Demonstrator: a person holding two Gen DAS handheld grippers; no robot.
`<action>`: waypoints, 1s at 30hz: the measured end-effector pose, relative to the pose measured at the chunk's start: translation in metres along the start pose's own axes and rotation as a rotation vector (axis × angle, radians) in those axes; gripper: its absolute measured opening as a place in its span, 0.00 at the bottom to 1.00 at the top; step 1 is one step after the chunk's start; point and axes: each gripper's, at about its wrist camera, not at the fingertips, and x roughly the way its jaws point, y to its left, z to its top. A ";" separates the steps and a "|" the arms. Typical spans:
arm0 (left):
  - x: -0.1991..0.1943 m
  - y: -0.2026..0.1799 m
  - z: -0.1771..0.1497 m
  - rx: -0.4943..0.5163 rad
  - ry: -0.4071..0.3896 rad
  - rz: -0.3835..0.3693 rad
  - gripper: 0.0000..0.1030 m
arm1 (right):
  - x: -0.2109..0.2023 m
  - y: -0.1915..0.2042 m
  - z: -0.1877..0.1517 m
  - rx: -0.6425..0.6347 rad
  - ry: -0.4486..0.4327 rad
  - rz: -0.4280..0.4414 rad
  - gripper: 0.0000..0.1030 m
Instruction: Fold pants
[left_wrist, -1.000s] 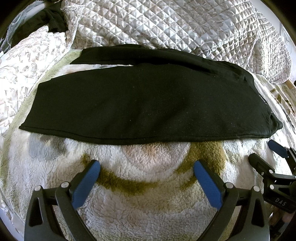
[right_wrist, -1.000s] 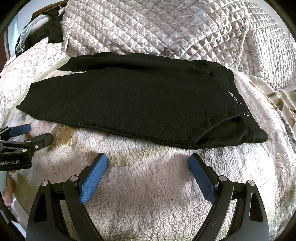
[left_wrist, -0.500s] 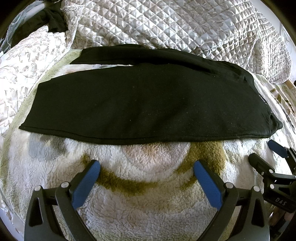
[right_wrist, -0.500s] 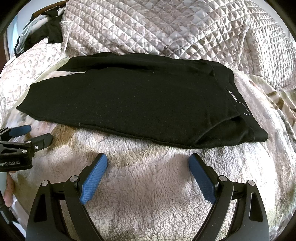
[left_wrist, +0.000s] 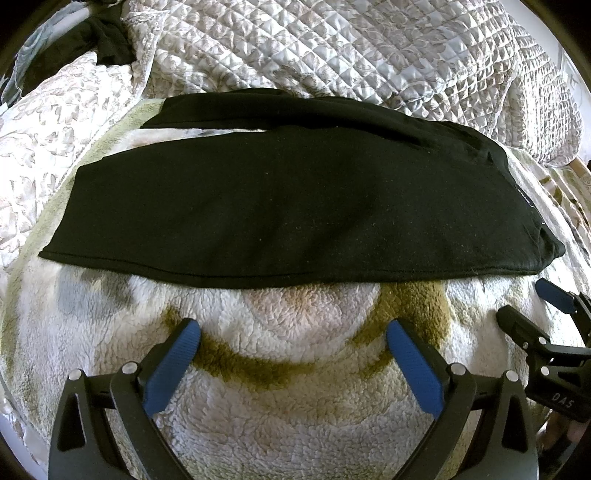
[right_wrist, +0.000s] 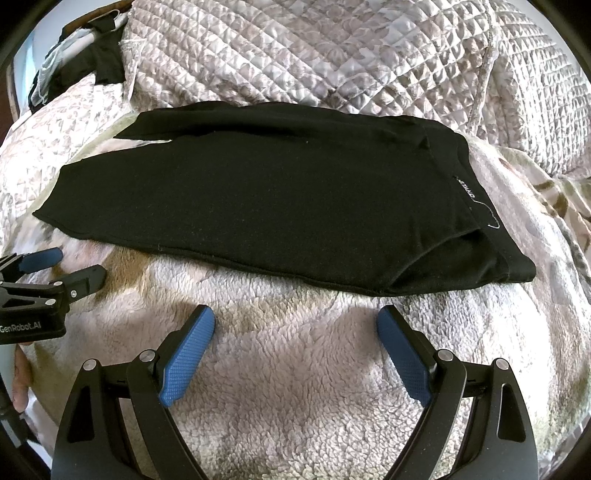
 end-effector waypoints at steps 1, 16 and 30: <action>0.000 0.000 0.000 0.000 0.001 -0.001 1.00 | 0.000 0.000 0.000 -0.002 0.000 -0.001 0.87; -0.002 0.000 0.001 0.006 0.002 -0.005 1.00 | -0.003 -0.002 0.002 0.024 -0.003 0.024 0.87; -0.011 0.020 0.008 -0.063 -0.021 -0.082 0.90 | -0.019 -0.025 0.008 0.147 -0.075 0.036 0.83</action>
